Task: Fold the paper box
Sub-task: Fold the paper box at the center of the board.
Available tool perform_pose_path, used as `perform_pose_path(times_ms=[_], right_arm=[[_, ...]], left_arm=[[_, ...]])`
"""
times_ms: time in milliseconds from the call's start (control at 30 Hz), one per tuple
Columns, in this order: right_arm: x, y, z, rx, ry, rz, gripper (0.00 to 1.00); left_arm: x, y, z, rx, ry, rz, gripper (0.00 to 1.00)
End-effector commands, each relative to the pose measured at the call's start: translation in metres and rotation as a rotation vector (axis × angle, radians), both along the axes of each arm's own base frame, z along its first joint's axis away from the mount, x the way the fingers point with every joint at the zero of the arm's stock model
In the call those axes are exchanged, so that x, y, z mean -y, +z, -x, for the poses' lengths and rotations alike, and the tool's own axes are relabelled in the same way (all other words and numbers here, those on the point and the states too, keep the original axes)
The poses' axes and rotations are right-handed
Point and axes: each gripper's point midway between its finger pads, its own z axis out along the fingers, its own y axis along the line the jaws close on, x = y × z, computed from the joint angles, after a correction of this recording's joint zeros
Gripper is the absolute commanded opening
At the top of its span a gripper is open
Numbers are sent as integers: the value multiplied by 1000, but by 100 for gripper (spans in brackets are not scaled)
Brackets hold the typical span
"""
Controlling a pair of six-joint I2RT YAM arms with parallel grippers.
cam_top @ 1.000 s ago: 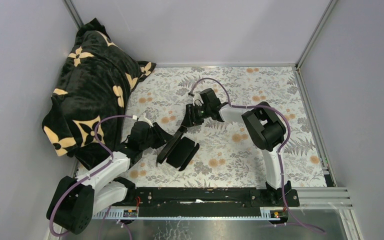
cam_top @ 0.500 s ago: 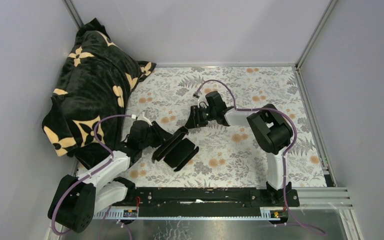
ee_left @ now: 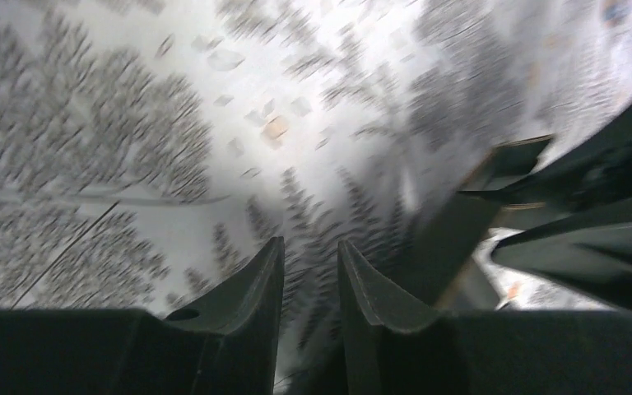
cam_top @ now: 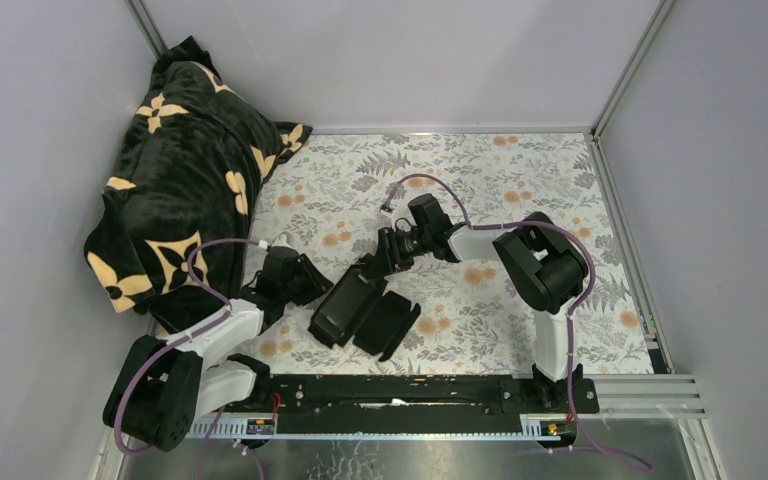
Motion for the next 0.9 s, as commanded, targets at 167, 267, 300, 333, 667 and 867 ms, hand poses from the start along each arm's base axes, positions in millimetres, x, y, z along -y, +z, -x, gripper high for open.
perform_pose_path(times_ms=[167,267,300,333,667,867], right_arm=[[2,37,-6,109,-21,-38,45],[7,49,-8,169,-28,-25,46],[10,53,-10,191,-29,-21,47],[12,58,-11,217,-31,-14,47],[41,40,-38,368,-50,209,55],[38,22,-42,398,-21,209,55]], left_arm=[[-14,-27,24,-102,-11,-82,36],[-15,-26,24,-100,-9,-89,36],[-16,-26,24,-99,-9,-95,36],[-16,-25,24,-97,-9,-98,35],[-20,17,8,-29,-12,-136,35],[-11,30,11,-15,-43,-82,35]])
